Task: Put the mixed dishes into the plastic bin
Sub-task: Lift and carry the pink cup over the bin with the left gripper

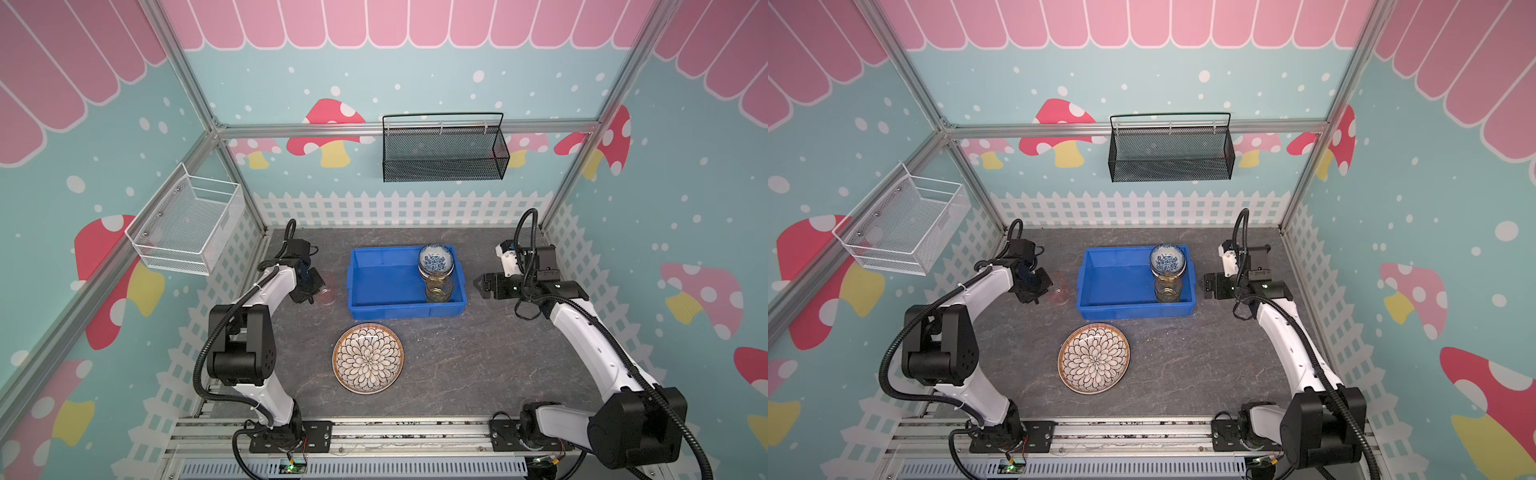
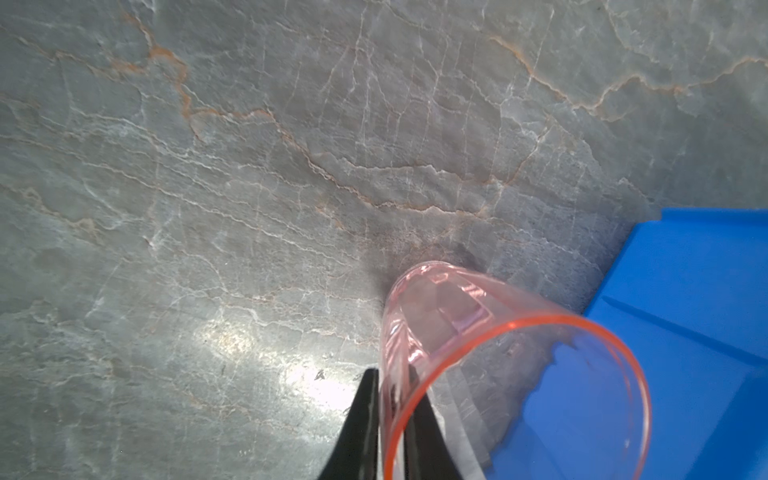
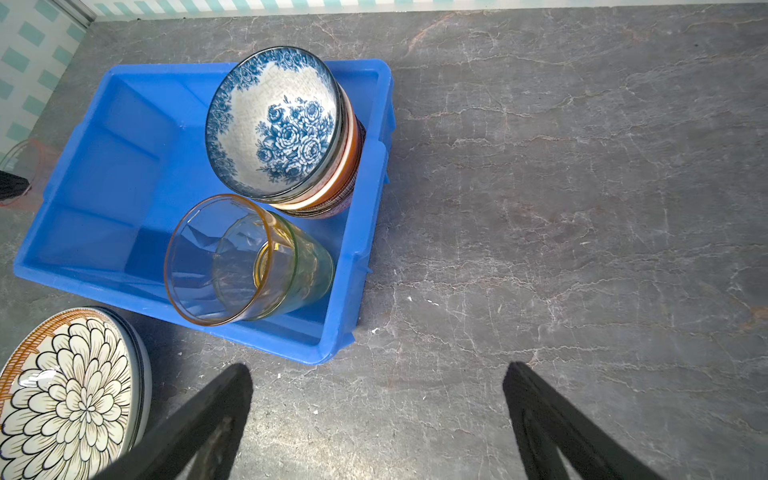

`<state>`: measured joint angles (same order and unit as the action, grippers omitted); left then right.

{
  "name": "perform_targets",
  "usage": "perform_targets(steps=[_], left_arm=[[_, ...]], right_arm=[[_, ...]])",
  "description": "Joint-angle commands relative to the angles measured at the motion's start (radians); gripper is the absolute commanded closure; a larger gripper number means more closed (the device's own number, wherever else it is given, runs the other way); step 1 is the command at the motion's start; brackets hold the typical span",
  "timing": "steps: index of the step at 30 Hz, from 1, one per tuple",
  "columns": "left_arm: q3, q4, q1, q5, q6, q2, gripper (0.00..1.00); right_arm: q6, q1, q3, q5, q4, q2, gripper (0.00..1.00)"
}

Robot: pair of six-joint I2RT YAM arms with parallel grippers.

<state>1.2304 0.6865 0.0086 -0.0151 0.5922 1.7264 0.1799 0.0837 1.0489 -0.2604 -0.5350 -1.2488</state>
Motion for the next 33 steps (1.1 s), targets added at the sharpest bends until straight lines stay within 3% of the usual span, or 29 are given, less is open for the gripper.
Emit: perform_targets(steps=[1,4,21,29,33], left_arm=[[0.004,0.021,-0.016,-0.038,-0.015,-0.014,0.94],[0.018,0.047,-0.034,-0.050,-0.024,-0.027,1.00],[0.250,0.385,-0.204,-0.169,-0.156,-0.204,1.00],[0.521,0.491,-0.413,-0.172,-0.186,-0.133,1.00],[0.656,0.497,-0.559,-0.168,-0.187,-0.045,1.00]], right_arm=[[-0.013,-0.008,0.000,-0.003,-0.029,0.022,0.02],[-0.010,-0.007,0.013,-0.020,-0.028,0.014,0.02],[-0.006,-0.009,0.052,-0.107,-0.064,0.022,0.02],[0.013,-0.011,0.067,-0.144,-0.078,0.026,0.02],[0.020,-0.015,0.074,-0.193,-0.083,0.029,0.02]])
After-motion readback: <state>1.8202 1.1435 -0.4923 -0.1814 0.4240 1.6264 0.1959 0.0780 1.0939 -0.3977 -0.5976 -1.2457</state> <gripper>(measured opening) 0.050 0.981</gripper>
